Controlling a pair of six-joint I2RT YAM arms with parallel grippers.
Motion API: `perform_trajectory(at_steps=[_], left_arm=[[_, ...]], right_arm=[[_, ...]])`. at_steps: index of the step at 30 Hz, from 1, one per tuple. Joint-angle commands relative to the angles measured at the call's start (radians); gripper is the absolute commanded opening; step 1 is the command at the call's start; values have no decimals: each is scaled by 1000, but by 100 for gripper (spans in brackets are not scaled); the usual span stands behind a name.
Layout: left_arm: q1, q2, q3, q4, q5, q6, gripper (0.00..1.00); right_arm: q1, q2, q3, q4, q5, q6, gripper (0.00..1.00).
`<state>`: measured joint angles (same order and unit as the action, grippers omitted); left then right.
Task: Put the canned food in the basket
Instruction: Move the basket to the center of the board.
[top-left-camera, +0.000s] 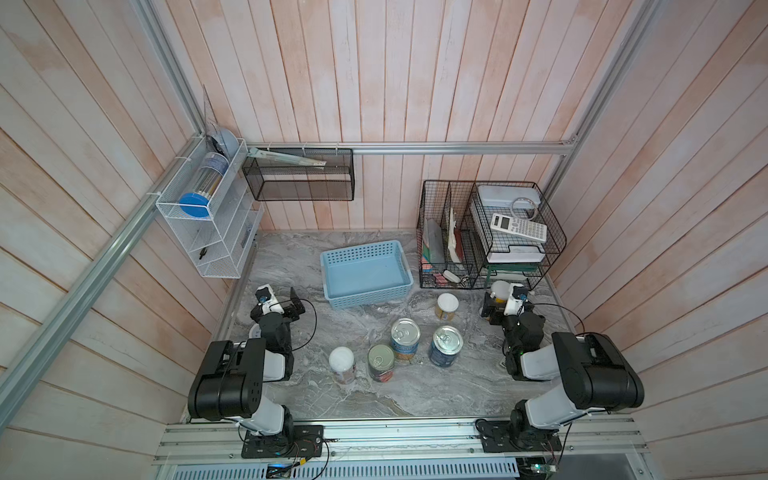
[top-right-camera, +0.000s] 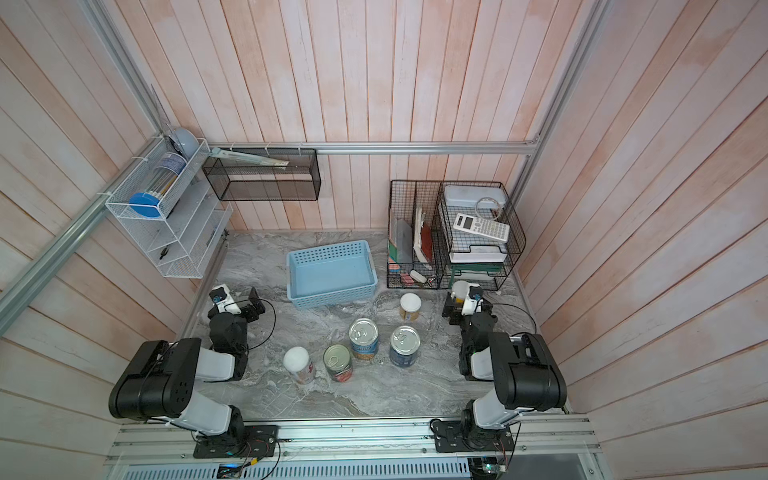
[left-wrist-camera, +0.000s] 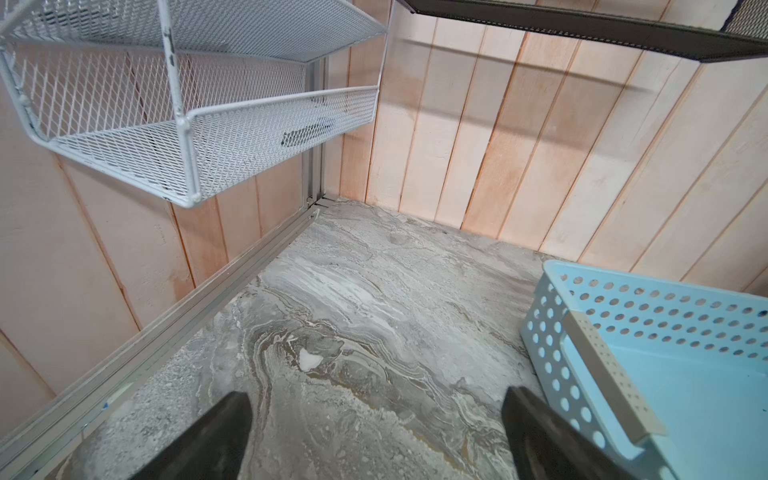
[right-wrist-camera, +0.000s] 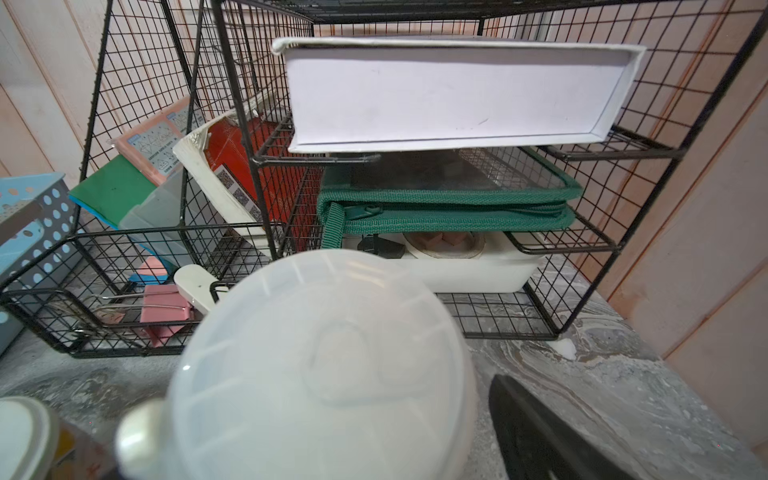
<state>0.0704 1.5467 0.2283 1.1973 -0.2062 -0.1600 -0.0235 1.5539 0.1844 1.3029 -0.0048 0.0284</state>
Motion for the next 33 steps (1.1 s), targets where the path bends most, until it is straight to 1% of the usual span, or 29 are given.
perform_trajectory(at_steps=[1, 20, 23, 25, 27, 29, 30, 31, 33], left_arm=[[6, 11, 15, 23, 16, 16, 100], [6, 11, 15, 22, 16, 16, 100], [14, 12, 22, 9, 62, 22, 100], [16, 9, 14, 26, 60, 22, 100], [14, -36, -21, 58, 29, 14, 100], [11, -131, -58, 37, -43, 12, 100], [6, -179, -71, 22, -76, -17, 100], [-7, -239, -86, -4, -118, -18, 100], [-46, -365, -100, -79, -215, -37, 100]], right_arm=[[-12, 9, 23, 47, 20, -4, 98], [-11, 9, 22, 48, 20, -3, 98], [-12, 9, 26, 41, 25, -1, 98], [-13, 9, 25, 41, 23, -1, 98], [-3, -9, -14, 108, 36, -7, 98], [31, -49, -84, 207, 147, -20, 98], [44, -76, -109, 227, 187, -25, 98], [62, -123, -130, 223, 235, -31, 98], [94, -242, -155, 135, 318, -39, 98]])
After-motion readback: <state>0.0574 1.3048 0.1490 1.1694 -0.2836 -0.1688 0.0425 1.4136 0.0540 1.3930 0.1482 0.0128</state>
